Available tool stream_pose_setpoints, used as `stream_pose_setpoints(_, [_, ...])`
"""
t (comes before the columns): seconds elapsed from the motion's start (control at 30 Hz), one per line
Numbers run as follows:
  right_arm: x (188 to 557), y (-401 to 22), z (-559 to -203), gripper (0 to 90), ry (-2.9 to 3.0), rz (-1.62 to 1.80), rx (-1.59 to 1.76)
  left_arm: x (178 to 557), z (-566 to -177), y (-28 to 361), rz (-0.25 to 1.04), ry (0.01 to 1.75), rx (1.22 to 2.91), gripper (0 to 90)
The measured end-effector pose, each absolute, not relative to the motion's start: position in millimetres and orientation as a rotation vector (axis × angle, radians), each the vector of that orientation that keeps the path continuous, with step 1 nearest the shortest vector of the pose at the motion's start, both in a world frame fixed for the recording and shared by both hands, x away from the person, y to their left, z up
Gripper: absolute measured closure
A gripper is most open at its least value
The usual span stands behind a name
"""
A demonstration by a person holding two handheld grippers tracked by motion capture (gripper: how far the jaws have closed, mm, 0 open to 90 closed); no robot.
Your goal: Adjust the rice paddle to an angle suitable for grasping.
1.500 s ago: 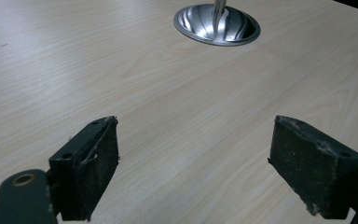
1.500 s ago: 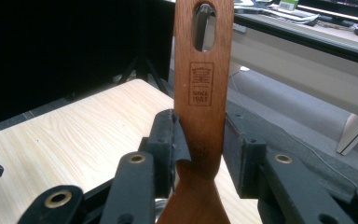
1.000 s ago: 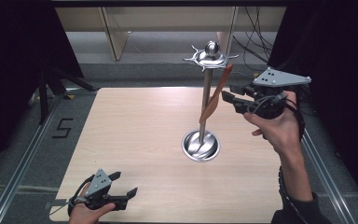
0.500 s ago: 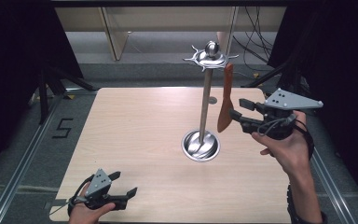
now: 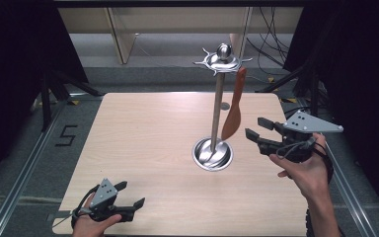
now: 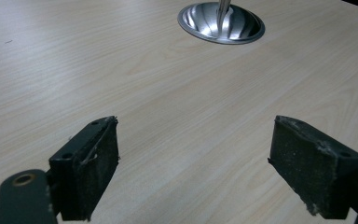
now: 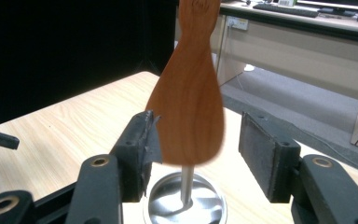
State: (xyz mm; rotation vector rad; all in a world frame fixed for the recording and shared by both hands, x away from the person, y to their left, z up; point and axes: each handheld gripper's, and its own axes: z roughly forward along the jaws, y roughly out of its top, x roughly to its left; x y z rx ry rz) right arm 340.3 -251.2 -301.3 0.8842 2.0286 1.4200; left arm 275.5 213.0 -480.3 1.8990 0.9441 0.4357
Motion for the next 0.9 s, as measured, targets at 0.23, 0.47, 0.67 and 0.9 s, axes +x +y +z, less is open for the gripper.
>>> stream_pose_setpoints(0.23, [339.6, -257.2, -316.8, 44.3, 2.052, 1.448, 0.942, 276.4, -481.3, 211.4, 0.426, 0.963, 1.895, 14.8])
stream_pose_setpoints(0.47, [343.6, -256.8, -335.7, 42.5, 2.103, 1.43, 0.919, 278.0, -482.3, 210.8, 0.427, 0.96, 1.904, 14.8])
stream_pose_setpoints(0.67, [342.1, -254.1, -344.6, 41.9, 2.117, 1.428, 0.929, 280.0, -483.5, 209.8, 0.426, 0.975, 1.9, 14.8])
stream_pose_setpoints(0.9, [344.4, -257.9, -356.9, 39.3, 2.142, 1.42, 0.972, 280.6, -483.0, 209.2, 0.428, 0.985, 1.896, 14.8])
